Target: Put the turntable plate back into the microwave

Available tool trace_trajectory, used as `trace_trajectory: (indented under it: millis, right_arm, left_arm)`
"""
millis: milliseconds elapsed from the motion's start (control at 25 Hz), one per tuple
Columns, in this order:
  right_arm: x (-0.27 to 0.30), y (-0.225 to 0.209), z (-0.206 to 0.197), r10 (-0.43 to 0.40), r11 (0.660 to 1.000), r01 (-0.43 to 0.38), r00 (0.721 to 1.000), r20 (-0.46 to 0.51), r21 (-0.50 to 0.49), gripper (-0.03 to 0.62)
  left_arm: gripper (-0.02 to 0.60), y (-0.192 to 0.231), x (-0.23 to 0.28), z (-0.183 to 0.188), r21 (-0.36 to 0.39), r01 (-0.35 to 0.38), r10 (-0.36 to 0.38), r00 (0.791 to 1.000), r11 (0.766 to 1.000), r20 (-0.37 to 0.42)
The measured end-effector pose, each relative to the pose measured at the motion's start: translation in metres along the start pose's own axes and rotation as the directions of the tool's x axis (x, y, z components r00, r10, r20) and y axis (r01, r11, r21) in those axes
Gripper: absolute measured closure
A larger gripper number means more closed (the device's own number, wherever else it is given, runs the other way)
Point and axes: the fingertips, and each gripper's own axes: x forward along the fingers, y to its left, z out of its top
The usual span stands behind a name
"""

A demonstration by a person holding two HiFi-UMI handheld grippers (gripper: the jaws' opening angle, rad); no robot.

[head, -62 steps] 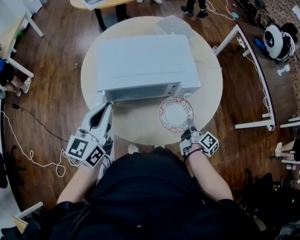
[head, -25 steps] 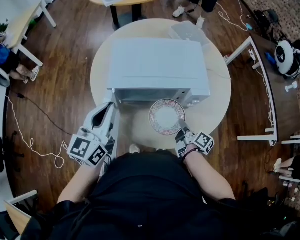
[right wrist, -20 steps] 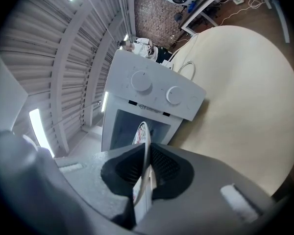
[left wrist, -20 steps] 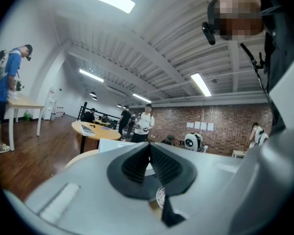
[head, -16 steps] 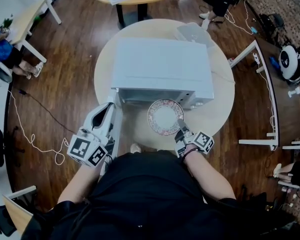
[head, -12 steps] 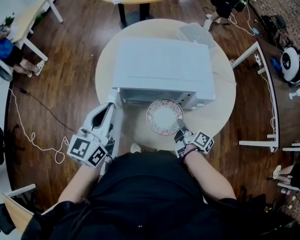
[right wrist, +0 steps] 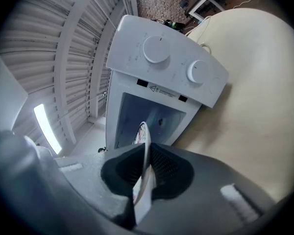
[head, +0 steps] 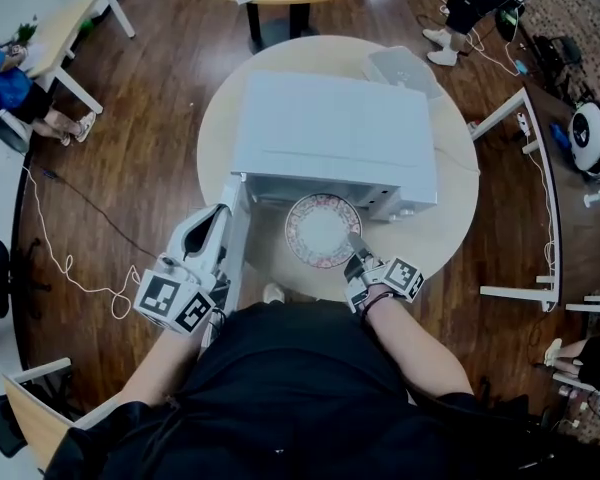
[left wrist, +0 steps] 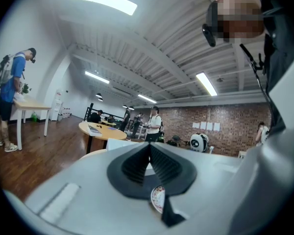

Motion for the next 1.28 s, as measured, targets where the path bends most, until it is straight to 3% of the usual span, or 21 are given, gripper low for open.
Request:
trace_trajectory:
  millis: [800,960,1080,1200,1280]
  right_arm:
    - [0.043,0.025,-0.011,0.061,0.997,-0.067,0.988,-0.144,-0.037,0.574]
    - [0.042,0.020,-0.009,0.040,0.998,-0.047,0.990,-0.138,-0.047,0.574]
    - [0.045,0.012,-0.017,-0.038,0.997,0.028,0.991,-0.130,-0.077,0.574]
    - [0.055,0.021,-0.017,0.055,0.997,-0.061,0.990,-0.133,-0.039,0.574]
    - [0.048,0.018,-0.010,0.067,0.997,-0.072,0.989,-0.130,-0.030,0.574]
  left_arm:
    - [0.578,0.007,-0.018,0.003,0.004,-0.087,0.087,0.996,0.996,-0.004]
    - [0.578,0.010,-0.019,-0.001,-0.004,-0.089,0.089,0.996,0.996,-0.011]
    - [0.578,0.023,-0.025,-0.001,-0.014,-0.095,0.095,0.995,0.995,-0.014]
    - [0.578,0.028,-0.022,-0.003,-0.023,-0.111,0.111,0.994,0.994,-0.011]
    - [0.578,0.023,-0.015,-0.005,-0.032,-0.111,0.111,0.994,0.993,-0.011]
